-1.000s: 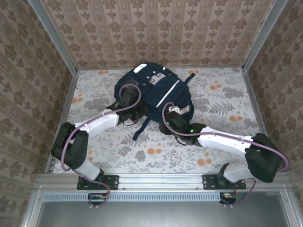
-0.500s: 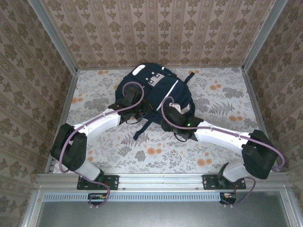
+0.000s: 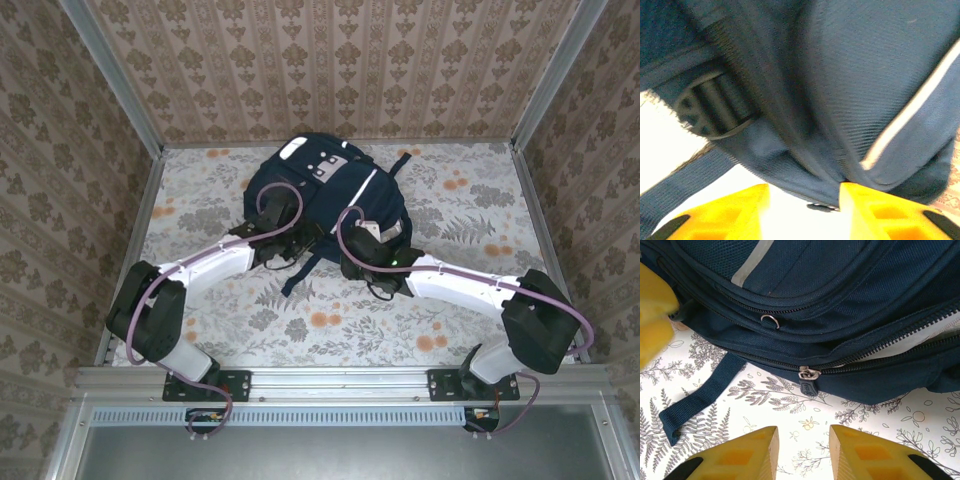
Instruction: Pack the student bag
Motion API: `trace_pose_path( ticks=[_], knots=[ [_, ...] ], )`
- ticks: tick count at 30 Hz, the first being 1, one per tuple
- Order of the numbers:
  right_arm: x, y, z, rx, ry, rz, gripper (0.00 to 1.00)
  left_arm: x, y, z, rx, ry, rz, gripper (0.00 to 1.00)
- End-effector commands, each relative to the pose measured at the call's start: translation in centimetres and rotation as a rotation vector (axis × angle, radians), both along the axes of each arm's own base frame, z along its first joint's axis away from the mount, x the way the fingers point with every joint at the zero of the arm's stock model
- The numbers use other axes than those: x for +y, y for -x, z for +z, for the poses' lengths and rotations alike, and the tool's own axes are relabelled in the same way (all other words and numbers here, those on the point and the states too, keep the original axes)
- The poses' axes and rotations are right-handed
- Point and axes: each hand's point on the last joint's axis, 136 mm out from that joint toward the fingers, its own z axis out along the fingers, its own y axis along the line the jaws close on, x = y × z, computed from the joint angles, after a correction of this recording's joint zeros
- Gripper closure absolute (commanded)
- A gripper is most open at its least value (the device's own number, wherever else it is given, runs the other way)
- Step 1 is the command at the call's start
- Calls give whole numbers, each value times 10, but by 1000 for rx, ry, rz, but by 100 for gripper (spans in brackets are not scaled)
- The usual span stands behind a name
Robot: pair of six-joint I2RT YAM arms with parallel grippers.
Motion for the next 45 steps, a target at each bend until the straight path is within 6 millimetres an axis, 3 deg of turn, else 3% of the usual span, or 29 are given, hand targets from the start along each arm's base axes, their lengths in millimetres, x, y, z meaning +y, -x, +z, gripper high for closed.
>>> trace_pose_path(
  ticks=[1, 13, 15, 16, 18, 19, 24, 26, 29, 37, 45],
  knots=[
    [-11, 1, 4, -19, 25, -15, 66, 3, 3, -15, 45, 24, 30, 51],
    [-11, 2, 6, -25, 13, -16, 65, 5, -10, -56, 98, 23, 85, 52],
    [-11, 3, 6, -23, 12, -13, 65, 3, -15, -58, 85, 26, 85, 60],
    [-11, 3, 6, -22, 11, -13, 64, 3, -17, -59, 85, 22, 88, 69],
    [-10, 3, 4, -19, 11, -8, 64, 2, -19, -57, 84, 27, 92, 98],
    [-9, 3, 4, -17, 13, -7, 63, 1, -20, -53, 82, 34, 93, 100],
    [-7, 2, 5, -25, 24, 7, 64, -2, -20, -17, 47, 34, 101, 100],
    [-6, 1, 5, -28, 35, 16, 71, -5, -20, -1, 29, 41, 101, 100],
    [-6, -1, 3, -23, 61, 24, 71, -9, -20, 12, 14, 51, 97, 100],
    [3, -16, -6, -5, 147, 36, 64, -17, -18, 17, 20, 75, 89, 100],
    [9, -29, -20, 17, 213, 19, 64, -16, -17, 16, 22, 73, 88, 100]
  ],
)
